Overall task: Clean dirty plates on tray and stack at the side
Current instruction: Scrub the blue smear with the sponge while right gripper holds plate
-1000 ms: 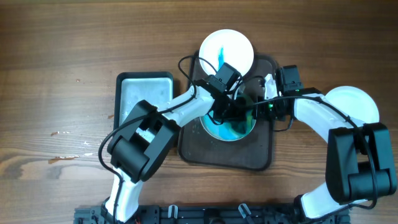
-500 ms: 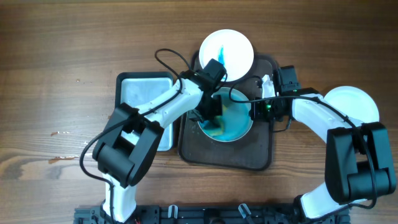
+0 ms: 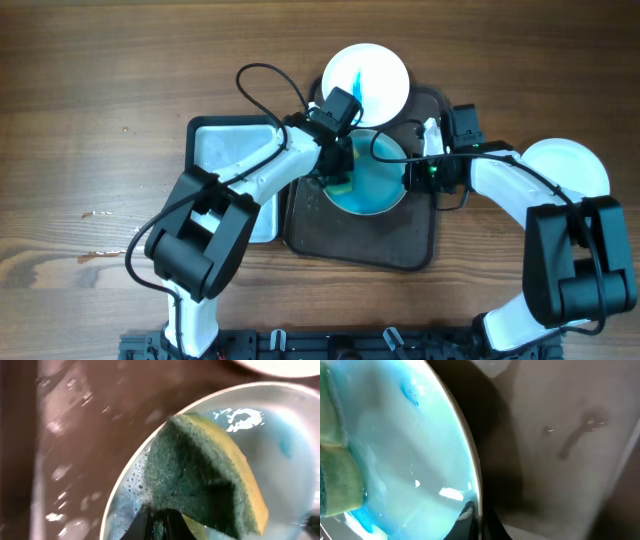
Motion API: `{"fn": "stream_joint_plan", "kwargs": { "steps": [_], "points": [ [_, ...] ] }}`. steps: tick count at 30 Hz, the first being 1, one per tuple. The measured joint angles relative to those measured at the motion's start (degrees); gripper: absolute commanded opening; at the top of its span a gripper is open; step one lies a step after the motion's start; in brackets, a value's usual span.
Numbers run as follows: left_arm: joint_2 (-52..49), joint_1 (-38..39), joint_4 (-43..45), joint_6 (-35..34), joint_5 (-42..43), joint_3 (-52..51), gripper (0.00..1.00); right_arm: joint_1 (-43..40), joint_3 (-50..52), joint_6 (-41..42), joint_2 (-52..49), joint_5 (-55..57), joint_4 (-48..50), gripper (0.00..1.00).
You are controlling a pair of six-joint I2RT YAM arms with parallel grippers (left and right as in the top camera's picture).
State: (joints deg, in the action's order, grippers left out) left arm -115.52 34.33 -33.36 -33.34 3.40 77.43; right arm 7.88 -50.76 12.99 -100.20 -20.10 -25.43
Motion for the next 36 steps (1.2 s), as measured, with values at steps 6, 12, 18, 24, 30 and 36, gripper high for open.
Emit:
{"fn": "stream_joint_plan", "kwargs": {
  "steps": [6,12,18,24,30,36],
  "points": [
    [-1.09,-0.87,6.91,0.0,7.76,-0.57,0.04,-0.59,-0.28,0.68,0.02,1.07,-0.2,0.04],
    [-3.13,-0.85,11.72,-0.02,13.79,-0.55,0.04,-0.61,-0.35,0.68,0.02,1.36,-0.22,0.04],
    [-4.7,-0.85,16.28,-0.04,18.34,-0.55,0.04,-0.61,-0.39,0.68,0.02,1.73,-0.24,0.04],
    [-6.45,-0.44,22.71,-0.76,22.67,-0.61,0.04,-0.61,-0.39,0.68,0.02,1.73,-0.24,0.04],
    [-6.91,0.55,24.68,-2.14,24.33,-0.66,0.04,-0.61,-0.39,0.68,0.02,1.73,-0.24,0.04],
    [-7.21,3.37,25.49,-2.43,27.89,-0.66,0.04,-0.61,-0.39,0.63,0.02,1.73,-0.2,0.04]
  ]
}}
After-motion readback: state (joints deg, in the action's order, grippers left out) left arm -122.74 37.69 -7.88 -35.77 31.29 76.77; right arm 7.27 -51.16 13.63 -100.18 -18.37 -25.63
